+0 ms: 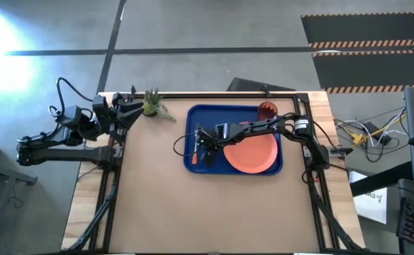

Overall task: Pick and place plate/cup/fork/spoon on tray
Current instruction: Adjust the silverware and plate on the blue serving tray

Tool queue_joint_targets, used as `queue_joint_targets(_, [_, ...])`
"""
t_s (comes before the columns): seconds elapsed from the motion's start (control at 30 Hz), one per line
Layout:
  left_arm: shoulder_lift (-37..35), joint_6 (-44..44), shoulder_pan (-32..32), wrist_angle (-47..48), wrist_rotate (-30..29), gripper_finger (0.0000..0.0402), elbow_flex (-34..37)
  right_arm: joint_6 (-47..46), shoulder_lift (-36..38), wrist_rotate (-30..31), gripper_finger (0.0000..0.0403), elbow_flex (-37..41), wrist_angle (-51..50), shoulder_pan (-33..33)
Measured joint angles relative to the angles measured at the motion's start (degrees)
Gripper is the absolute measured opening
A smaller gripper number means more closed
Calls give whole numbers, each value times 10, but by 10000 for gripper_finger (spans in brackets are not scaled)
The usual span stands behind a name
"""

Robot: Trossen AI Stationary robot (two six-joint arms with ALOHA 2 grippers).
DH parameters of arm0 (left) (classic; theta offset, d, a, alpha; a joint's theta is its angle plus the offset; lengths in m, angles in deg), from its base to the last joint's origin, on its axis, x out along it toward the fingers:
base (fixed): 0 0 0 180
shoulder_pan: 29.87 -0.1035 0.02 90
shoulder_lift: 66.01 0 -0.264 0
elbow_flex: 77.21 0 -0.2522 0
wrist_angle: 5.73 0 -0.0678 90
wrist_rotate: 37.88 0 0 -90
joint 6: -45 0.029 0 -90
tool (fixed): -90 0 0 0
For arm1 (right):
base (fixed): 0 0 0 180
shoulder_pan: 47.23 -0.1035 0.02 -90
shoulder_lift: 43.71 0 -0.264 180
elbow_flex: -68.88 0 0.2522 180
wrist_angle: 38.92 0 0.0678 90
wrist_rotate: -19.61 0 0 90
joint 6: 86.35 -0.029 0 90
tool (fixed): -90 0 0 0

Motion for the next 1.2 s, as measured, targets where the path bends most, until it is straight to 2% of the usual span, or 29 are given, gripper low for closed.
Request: queue_joint_targets(1.2, [0, 0, 0, 0, 0, 116, 0, -24, 0, 17, 8, 16, 9, -2])
